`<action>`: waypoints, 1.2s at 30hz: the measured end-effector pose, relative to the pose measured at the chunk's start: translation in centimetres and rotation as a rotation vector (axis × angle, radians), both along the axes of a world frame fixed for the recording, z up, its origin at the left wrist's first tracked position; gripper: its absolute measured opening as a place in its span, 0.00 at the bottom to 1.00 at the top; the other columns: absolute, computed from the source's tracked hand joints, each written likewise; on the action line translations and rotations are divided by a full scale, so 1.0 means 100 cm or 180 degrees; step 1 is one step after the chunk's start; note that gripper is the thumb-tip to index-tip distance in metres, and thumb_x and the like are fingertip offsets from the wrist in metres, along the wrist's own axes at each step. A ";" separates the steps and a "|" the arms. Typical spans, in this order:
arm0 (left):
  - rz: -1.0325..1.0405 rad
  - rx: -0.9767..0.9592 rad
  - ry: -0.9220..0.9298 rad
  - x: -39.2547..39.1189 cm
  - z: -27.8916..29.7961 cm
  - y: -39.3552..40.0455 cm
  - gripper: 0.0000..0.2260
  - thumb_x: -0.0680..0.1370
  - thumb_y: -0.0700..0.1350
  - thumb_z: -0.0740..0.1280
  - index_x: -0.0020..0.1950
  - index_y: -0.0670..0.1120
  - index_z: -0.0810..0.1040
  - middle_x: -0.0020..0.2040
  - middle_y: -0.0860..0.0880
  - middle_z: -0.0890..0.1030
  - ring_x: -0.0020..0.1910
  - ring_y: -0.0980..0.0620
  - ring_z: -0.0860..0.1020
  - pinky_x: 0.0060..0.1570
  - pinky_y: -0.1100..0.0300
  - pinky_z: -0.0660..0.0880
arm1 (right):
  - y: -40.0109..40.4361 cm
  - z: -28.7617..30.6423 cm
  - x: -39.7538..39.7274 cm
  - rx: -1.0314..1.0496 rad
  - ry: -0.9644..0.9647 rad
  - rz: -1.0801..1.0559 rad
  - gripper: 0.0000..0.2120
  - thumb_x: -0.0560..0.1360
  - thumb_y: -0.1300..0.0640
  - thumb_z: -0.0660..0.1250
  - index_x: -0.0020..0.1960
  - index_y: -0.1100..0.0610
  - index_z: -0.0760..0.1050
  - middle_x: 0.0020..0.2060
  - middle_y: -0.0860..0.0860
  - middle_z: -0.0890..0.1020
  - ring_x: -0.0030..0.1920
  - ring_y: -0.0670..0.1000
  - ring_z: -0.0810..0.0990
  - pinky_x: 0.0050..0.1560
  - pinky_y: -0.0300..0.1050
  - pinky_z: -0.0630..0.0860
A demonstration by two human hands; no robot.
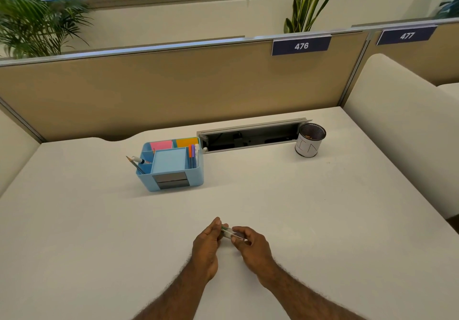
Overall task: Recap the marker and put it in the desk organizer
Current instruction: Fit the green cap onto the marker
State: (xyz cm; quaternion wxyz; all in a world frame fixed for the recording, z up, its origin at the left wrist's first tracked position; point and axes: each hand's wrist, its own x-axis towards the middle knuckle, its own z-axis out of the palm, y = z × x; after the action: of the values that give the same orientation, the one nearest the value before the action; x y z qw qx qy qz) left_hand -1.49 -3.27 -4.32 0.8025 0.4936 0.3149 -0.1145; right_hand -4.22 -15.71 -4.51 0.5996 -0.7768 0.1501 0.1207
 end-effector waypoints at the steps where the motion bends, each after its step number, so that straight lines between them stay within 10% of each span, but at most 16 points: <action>1: 0.0000 -0.0002 0.0007 0.000 0.001 0.000 0.15 0.77 0.40 0.66 0.63 0.37 0.77 0.46 0.42 0.83 0.46 0.49 0.79 0.53 0.58 0.74 | 0.000 0.000 0.000 -0.0007 -0.0017 0.0001 0.10 0.75 0.55 0.70 0.56 0.46 0.80 0.47 0.39 0.83 0.47 0.39 0.80 0.48 0.30 0.73; 14: -0.0139 0.0194 0.0185 0.003 0.004 0.004 0.04 0.76 0.42 0.68 0.48 0.45 0.82 0.31 0.53 0.85 0.42 0.51 0.78 0.47 0.60 0.74 | 0.000 0.001 0.001 -0.0479 -0.0409 0.0138 0.14 0.73 0.58 0.72 0.58 0.50 0.81 0.44 0.38 0.82 0.42 0.28 0.77 0.44 0.22 0.71; 23: -0.0285 0.0081 0.0106 0.003 0.005 0.007 0.07 0.77 0.44 0.66 0.53 0.46 0.81 0.46 0.47 0.84 0.47 0.51 0.79 0.58 0.55 0.71 | 0.003 0.010 0.000 0.0115 0.0098 -0.0110 0.09 0.74 0.52 0.70 0.54 0.45 0.80 0.46 0.42 0.84 0.43 0.43 0.81 0.49 0.35 0.77; 36: -0.0833 0.0132 -0.0135 0.004 0.002 0.014 0.12 0.81 0.46 0.58 0.61 0.51 0.77 0.57 0.48 0.82 0.60 0.49 0.76 0.69 0.50 0.65 | 0.005 0.024 0.008 0.1701 0.1315 -0.0728 0.13 0.79 0.50 0.64 0.53 0.57 0.82 0.44 0.54 0.87 0.33 0.46 0.76 0.31 0.38 0.70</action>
State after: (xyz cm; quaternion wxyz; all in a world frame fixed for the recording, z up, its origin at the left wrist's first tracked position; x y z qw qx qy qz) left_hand -1.05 -1.92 -4.09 0.7769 0.5492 0.2331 -0.2012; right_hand -3.38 -15.22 -2.11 0.7482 -0.5298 0.3174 0.2423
